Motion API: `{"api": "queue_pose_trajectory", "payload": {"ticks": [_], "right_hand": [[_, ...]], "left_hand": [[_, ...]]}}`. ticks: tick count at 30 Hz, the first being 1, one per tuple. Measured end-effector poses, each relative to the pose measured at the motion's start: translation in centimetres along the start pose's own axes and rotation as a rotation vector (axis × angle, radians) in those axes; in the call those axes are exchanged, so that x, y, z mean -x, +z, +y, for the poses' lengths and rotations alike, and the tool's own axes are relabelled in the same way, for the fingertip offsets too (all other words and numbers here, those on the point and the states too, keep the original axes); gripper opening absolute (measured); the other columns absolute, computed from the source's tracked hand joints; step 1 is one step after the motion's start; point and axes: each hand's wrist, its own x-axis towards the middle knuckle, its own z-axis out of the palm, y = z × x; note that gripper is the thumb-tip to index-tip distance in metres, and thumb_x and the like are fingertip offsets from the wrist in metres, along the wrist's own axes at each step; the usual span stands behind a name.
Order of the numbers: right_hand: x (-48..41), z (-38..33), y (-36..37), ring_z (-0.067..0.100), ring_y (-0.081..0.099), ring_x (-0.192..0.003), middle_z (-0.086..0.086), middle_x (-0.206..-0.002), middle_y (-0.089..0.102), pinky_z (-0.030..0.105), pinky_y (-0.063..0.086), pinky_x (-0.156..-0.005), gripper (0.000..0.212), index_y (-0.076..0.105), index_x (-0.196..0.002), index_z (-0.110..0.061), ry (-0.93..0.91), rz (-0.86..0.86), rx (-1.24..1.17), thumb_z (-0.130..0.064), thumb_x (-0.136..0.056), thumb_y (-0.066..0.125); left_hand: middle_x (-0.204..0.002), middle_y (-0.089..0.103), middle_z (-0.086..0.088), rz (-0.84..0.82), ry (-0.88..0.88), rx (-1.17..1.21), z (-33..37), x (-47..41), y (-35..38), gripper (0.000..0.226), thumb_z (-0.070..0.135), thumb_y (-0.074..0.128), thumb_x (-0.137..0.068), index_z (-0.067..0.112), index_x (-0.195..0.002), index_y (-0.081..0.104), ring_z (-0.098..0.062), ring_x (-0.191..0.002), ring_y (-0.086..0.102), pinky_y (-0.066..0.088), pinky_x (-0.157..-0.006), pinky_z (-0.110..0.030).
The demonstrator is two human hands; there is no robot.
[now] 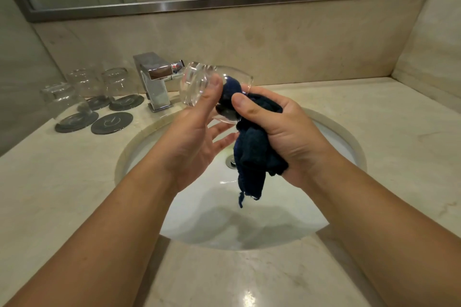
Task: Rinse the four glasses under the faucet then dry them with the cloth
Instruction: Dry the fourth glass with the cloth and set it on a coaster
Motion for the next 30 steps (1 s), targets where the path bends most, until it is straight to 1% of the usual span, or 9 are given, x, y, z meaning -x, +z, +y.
{"api": "queue_pose_trajectory", "payload": {"ticks": [5, 9, 12, 16, 18, 21, 23, 25, 30], "right_hand": [[0.2, -0.4, 0.2, 0.013, 0.073, -0.076, 0.014, -0.107, 0.079, 0.025, 0.058, -0.062, 0.037, 0.073, -0.126, -0.008, 0.049, -0.013, -0.088, -0.017, -0.09, 0.075], [0.7, -1.2, 0.3, 0.004, 0.069, -0.059, 0.0, -0.084, 0.077, 0.019, 0.054, -0.055, 0.029, 0.074, -0.113, -0.012, 0.141, -0.12, -0.2, -0.031, -0.094, 0.065], [0.5, -1.1, 0.2, 0.006, 0.068, -0.061, 0.002, -0.09, 0.078, 0.021, 0.054, -0.056, 0.032, 0.073, -0.121, -0.009, 0.105, -0.11, -0.187, -0.03, -0.097, 0.065], [0.0, -0.6, 0.1, 0.014, 0.069, -0.075, 0.006, -0.102, 0.078, 0.025, 0.057, -0.062, 0.036, 0.072, -0.126, -0.01, 0.038, -0.014, -0.178, -0.025, -0.093, 0.072], [0.0, -0.6, 0.0, 0.022, 0.067, -0.083, 0.012, -0.11, 0.077, 0.028, 0.059, -0.064, 0.034, 0.073, -0.124, -0.012, 0.028, 0.002, -0.183, -0.023, -0.091, 0.074], [0.0, -0.4, 0.1, 0.023, 0.067, -0.076, 0.017, -0.116, 0.075, 0.04, 0.064, -0.067, 0.034, 0.07, -0.126, -0.01, 0.039, 0.017, -0.142, -0.018, -0.094, 0.074], [0.1, -0.2, 0.2, 0.021, 0.067, -0.077, 0.018, -0.115, 0.075, 0.059, 0.062, -0.081, 0.023, 0.074, -0.116, -0.016, 0.026, 0.019, -0.078, -0.016, -0.093, 0.076], [0.1, 0.0, 0.4, 0.02, 0.067, -0.076, 0.01, -0.104, 0.075, 0.066, 0.059, -0.087, 0.013, 0.076, -0.1, -0.022, -0.009, 0.024, -0.003, -0.013, -0.092, 0.079], [-0.1, 0.5, 0.3, 0.015, 0.068, -0.075, -0.003, -0.087, 0.073, 0.04, 0.062, -0.079, 0.016, 0.077, -0.101, -0.02, -0.054, 0.078, 0.138, -0.014, -0.088, 0.085]], "left_hand": [[-0.147, 0.066, -0.003, -0.03, 0.045, 0.03, 0.1, -0.1, -0.4, 0.028, 0.044, 0.059, -0.105, 0.031, -0.123, 0.076, -0.022, -0.135, 0.062, 0.044, -0.12, -0.048], [-0.152, 0.061, -0.006, -0.029, 0.054, -0.033, 0.0, -0.3, -0.9, 0.061, 0.044, 0.068, -0.092, 0.021, -0.147, 0.058, -0.026, -0.143, 0.057, 0.045, -0.117, -0.044], [-0.154, 0.06, -0.002, -0.045, 0.038, 0.022, 0.0, -0.4, -1.0, 0.09, 0.044, 0.076, -0.078, 0.023, -0.159, 0.043, -0.02, -0.143, 0.057, 0.048, -0.112, -0.041], [-0.152, 0.062, 0.002, -0.03, 0.038, 0.069, 0.0, -0.5, -0.7, 0.091, 0.046, 0.079, -0.081, 0.023, -0.161, 0.04, -0.017, -0.141, 0.058, 0.047, -0.116, -0.044], [-0.153, 0.062, 0.001, -0.007, 0.026, 0.097, -0.1, -0.6, -0.5, 0.09, 0.056, 0.078, -0.081, 0.026, -0.159, 0.044, -0.019, -0.141, 0.059, 0.048, -0.118, -0.047], [-0.153, 0.061, 0.002, 0.015, 0.031, 0.055, 0.0, -0.5, -0.2, 0.104, 0.073, 0.083, -0.073, 0.026, -0.158, 0.046, -0.024, -0.144, 0.055, 0.049, -0.117, -0.047], [-0.146, 0.067, 0.002, 0.042, 0.053, 0.032, 0.0, -0.4, 0.1, 0.103, 0.07, 0.079, -0.071, 0.023, -0.156, 0.047, -0.02, -0.138, 0.061, 0.05, -0.116, -0.046], [-0.139, 0.072, 0.002, 0.062, 0.061, 0.051, 0.1, -0.3, 0.3, 0.091, 0.062, 0.072, -0.078, 0.023, -0.156, 0.046, -0.017, -0.131, 0.067, 0.051, -0.114, -0.044], [-0.137, 0.073, -0.008, 0.101, 0.053, 0.104, 0.2, -0.2, 0.1, 0.069, 0.044, 0.073, -0.095, 0.011, -0.152, 0.052, -0.025, -0.127, 0.07, 0.059, -0.101, -0.033]]}}
